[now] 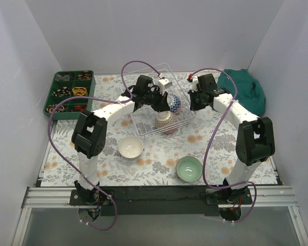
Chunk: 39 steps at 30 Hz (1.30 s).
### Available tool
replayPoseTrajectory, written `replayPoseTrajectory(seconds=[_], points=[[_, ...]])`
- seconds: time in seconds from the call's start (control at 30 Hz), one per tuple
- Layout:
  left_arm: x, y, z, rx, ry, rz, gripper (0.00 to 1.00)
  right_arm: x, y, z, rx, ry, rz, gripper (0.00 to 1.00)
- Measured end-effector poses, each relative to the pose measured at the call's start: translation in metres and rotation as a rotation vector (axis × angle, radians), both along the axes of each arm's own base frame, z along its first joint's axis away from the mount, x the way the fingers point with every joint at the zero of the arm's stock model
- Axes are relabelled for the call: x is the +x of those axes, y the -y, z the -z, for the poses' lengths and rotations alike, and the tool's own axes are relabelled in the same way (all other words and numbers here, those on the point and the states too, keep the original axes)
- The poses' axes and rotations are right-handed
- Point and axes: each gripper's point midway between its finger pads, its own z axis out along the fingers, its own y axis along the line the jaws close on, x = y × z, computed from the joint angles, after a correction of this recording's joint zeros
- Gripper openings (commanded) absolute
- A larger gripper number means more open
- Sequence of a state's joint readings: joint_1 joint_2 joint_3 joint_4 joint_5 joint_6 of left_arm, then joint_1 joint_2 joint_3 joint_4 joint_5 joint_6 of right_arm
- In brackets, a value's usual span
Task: Load the bowls into the dish rack
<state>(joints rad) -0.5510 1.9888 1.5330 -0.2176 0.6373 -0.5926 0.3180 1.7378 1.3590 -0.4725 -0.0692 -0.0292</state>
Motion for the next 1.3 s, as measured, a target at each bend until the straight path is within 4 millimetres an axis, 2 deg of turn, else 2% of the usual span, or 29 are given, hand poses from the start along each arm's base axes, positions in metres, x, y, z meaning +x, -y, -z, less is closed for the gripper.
replayPoseTrajectory(seconds=[0.13,0.3,0.43,0.57,0.7,0.83,0.93,0.97,1.0,1.03,1.07,1.1,1.2,1.3], points=[[0.007,-0.004,-0.020,0.001,0.055,-0.040,0.00,0.002,0.003,0.000,0.053,-0.024,0.034,0.01],[0.021,-0.012,-0.064,-0.015,0.177,-0.113,0.00,0.007,0.016,0.001,0.117,-0.054,0.093,0.01],[0.025,-0.027,-0.111,-0.040,0.300,-0.181,0.00,0.009,0.022,0.001,0.130,-0.063,0.132,0.01],[0.027,-0.042,-0.141,-0.051,0.386,-0.249,0.00,0.006,0.026,0.001,0.134,-0.055,0.173,0.01],[0.032,-0.053,-0.138,-0.021,0.399,-0.297,0.00,-0.008,0.033,0.002,0.136,-0.061,0.227,0.01],[0.029,-0.065,-0.109,0.047,0.352,-0.329,0.02,-0.018,0.039,0.003,0.136,-0.070,0.275,0.01],[0.019,-0.078,-0.087,0.106,0.308,-0.341,0.21,-0.020,0.041,0.003,0.146,-0.069,0.289,0.01],[0.015,-0.084,-0.082,0.128,0.296,-0.347,0.29,-0.020,0.040,0.003,0.150,-0.069,0.286,0.05],[0.010,-0.090,-0.078,0.147,0.286,-0.352,0.44,-0.020,0.040,0.002,0.153,-0.069,0.282,0.26],[0.006,-0.097,-0.077,0.162,0.282,-0.361,0.50,-0.020,0.040,0.002,0.154,-0.069,0.276,0.37],[0.003,-0.105,-0.077,0.175,0.282,-0.371,0.53,-0.020,0.040,0.002,0.156,-0.071,0.274,0.42],[0.002,-0.113,-0.081,0.184,0.287,-0.387,0.60,-0.022,0.040,0.003,0.150,-0.079,0.268,0.48],[0.006,-0.143,-0.101,0.189,0.323,-0.456,0.67,-0.035,0.047,0.007,0.117,-0.118,0.245,0.57],[0.017,-0.180,-0.124,0.189,0.366,-0.552,0.73,-0.046,0.056,-0.005,0.082,-0.106,0.215,0.59]])
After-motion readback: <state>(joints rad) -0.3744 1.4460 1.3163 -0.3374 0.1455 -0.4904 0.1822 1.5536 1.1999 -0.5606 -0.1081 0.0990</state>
